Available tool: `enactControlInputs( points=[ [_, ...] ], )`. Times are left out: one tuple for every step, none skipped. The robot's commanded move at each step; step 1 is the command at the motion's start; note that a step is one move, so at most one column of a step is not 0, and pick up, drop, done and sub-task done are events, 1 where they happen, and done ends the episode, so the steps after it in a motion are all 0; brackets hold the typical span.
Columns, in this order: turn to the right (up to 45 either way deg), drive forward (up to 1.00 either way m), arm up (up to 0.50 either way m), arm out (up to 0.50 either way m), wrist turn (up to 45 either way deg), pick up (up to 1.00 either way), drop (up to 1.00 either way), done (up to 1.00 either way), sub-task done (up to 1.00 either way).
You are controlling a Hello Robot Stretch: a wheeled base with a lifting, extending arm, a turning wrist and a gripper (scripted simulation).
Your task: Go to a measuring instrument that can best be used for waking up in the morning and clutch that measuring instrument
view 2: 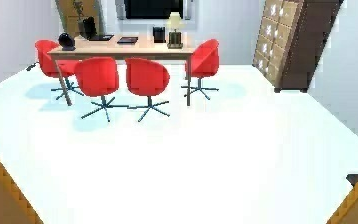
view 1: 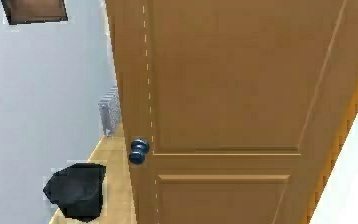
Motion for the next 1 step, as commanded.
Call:
enactControlInputs(
  points=[
    [45.0, 0.0, 0.0, 0.0, 0.0, 0.0, 0.0, 0.0, 0.0]
  ],
)
